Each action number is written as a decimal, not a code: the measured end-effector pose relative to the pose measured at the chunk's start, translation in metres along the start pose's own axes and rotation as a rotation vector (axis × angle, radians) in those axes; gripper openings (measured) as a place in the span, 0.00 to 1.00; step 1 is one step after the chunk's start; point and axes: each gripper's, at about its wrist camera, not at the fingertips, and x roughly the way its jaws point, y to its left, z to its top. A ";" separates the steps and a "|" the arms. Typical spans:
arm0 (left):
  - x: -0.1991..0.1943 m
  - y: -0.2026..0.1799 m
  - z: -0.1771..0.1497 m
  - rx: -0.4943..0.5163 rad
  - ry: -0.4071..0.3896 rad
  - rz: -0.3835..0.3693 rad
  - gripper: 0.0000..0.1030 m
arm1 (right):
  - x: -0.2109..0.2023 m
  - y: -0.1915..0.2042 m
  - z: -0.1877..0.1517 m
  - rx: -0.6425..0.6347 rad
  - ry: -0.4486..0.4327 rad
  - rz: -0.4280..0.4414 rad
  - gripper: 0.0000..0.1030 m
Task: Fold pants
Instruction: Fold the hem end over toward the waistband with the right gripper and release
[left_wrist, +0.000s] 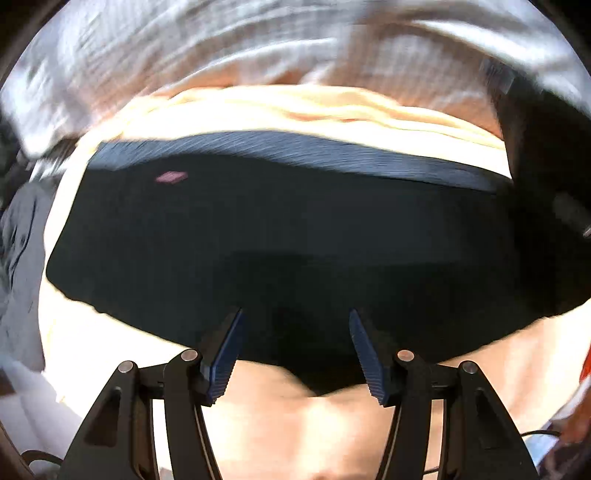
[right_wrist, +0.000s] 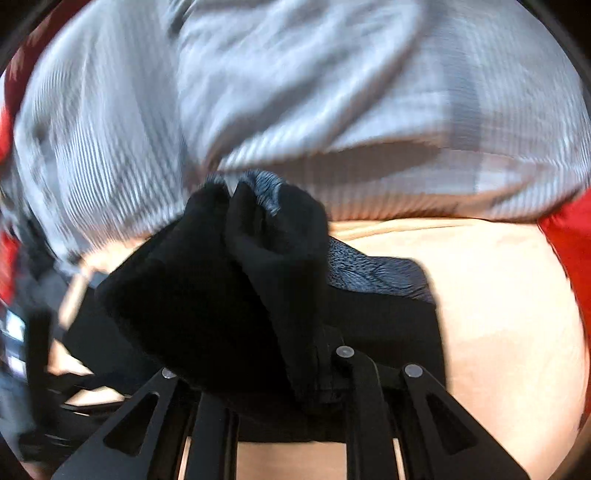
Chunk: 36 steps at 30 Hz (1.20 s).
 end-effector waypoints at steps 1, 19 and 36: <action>0.003 0.012 0.001 -0.015 -0.002 0.010 0.58 | 0.011 0.019 -0.006 -0.043 0.005 -0.050 0.17; -0.008 0.078 0.013 -0.010 -0.045 -0.140 0.77 | -0.038 0.049 -0.080 -0.295 -0.036 -0.093 0.64; 0.010 -0.085 0.029 0.208 0.058 -0.363 0.22 | -0.039 -0.094 -0.081 0.193 0.145 0.002 0.42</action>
